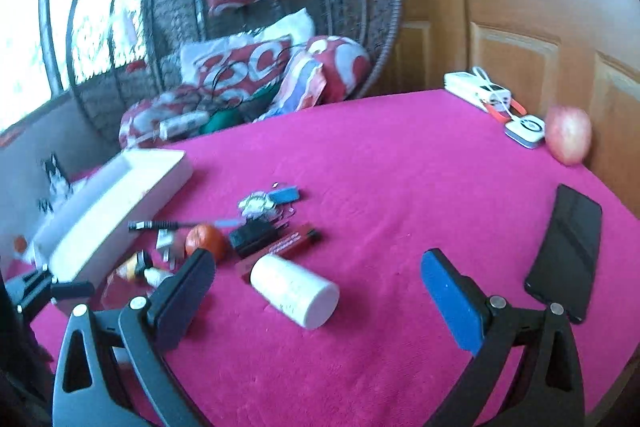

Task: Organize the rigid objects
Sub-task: 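Grasp the tan tape roll with the left tool while the right tool grasps the white pill bottle, then carry the tape roll and pill bottle with both tools over the white tray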

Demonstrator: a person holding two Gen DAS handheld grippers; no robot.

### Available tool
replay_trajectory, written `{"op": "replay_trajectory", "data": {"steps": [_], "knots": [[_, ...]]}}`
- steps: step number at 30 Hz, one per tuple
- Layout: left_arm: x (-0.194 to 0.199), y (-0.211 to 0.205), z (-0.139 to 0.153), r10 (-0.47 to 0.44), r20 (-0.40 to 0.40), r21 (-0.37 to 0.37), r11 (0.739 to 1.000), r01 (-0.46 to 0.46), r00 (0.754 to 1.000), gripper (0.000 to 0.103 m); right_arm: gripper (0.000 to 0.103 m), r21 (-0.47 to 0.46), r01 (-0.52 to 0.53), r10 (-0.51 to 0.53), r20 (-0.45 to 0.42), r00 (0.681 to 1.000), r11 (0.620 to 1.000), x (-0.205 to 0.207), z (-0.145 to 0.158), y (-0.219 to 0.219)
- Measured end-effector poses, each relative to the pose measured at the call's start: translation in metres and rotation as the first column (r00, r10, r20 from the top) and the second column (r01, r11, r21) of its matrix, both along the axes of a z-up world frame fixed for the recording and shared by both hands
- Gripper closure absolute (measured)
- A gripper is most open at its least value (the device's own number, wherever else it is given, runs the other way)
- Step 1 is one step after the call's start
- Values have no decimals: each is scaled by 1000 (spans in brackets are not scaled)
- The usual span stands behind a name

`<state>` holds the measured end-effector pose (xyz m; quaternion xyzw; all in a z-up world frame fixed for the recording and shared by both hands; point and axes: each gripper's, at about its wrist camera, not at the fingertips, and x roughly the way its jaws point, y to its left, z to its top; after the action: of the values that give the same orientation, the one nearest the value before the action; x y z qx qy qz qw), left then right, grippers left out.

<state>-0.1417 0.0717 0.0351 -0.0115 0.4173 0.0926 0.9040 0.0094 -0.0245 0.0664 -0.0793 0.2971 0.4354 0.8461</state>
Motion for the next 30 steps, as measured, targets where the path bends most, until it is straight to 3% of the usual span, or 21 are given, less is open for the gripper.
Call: {"op": "replay_trajectory", "data": {"steps": [4,6,10,14,20,22,24,30], "knots": [[4,2,-7,-14,-23,-25,1000,14,1000,23,0,-29,-76,76,-19,997,997,-2,-1,5],[4,3,-11,-14,-13,-40,999,14,1000,35,0,-57,-105,104,-29,994,993,0,-4,8],[-2,7,-16,-10,10,-81,997,11,1000,35,0,-103,-154,147,-68,987,983,9,-13,17],[-3,6,-17,-9,25,-100,995,11,1000,35,1,-158,-192,187,-42,981,969,8,-17,28],[-7,7,-18,-3,43,-142,990,9,999,35,19,-284,-230,234,-23,972,931,3,-29,47],[-10,6,-17,-1,49,-138,990,8,999,35,46,-314,-243,240,-49,970,918,4,-35,52],[-12,5,-15,1,55,-130,991,6,999,35,63,-294,-249,241,-64,968,923,5,-33,49],[-17,1,-3,1,94,-134,991,12,996,35,67,-226,-215,203,-77,976,950,-1,-22,29]]}}
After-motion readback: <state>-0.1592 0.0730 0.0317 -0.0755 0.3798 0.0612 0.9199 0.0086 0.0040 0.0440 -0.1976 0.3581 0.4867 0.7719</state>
